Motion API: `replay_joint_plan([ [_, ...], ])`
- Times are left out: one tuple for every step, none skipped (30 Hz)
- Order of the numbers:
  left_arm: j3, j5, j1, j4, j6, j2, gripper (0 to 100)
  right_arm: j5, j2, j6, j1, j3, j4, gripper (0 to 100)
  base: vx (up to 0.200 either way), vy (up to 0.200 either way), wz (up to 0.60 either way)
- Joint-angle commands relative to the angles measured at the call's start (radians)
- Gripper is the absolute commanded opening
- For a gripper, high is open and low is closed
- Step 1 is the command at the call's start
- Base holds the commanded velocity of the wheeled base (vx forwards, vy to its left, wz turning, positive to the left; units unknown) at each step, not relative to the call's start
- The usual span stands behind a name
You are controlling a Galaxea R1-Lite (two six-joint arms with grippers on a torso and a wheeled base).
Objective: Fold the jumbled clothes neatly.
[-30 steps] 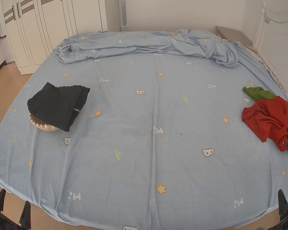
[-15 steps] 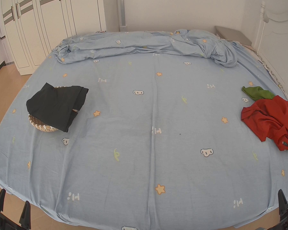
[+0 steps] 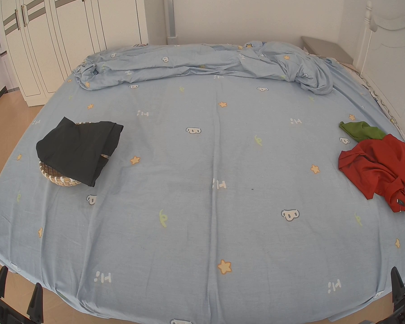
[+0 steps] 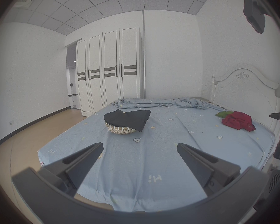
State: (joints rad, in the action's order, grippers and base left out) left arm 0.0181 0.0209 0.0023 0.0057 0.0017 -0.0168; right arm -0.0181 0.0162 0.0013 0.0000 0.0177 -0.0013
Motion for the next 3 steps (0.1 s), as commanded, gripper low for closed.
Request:
replay_joint_plan([
  [-0.018, 0.001, 0.001, 0.0, 0.0, 0.017, 100, 0.001, -0.015, 0.0, 0.0, -0.018, 0.0, 100, 0.0, 0.0, 0.0],
  [-0.018, 0.001, 0.001, 0.0, 0.0, 0.017, 100, 0.001, -0.015, 0.0, 0.0, -0.018, 0.0, 100, 0.0, 0.0, 0.0],
  [-0.018, 0.001, 0.001, 0.0, 0.0, 0.017, 100, 0.001, -0.015, 0.0, 0.0, -0.018, 0.0, 100, 0.0, 0.0, 0.0],
])
